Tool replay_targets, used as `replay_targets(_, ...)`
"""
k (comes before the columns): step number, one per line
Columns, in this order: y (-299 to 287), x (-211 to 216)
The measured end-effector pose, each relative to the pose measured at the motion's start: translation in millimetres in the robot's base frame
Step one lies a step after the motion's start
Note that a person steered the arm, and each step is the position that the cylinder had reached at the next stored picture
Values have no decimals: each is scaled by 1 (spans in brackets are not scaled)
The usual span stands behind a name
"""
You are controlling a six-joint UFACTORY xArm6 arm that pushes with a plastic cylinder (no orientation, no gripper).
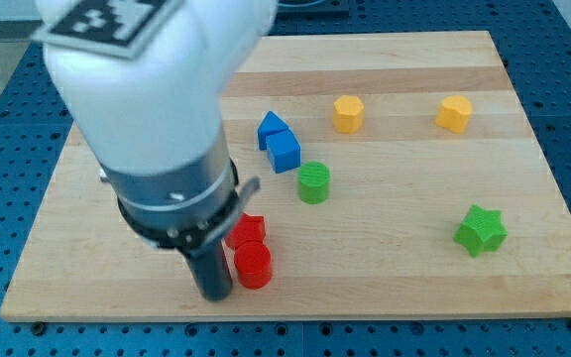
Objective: Move the red circle to the left of the red star
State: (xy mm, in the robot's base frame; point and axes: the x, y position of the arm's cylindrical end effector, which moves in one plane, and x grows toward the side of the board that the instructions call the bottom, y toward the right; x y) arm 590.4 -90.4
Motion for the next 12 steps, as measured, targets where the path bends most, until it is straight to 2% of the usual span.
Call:
replay_targets(1,19,-48)
replay_targets(2,12,-72)
replay_targets(3,-17,-72)
replay_targets(4,-67,-28)
replay_targets(5,-64,27)
replay_targets(6,-12,27)
replay_targets(9,-5,27)
replay_targets(12,53,16)
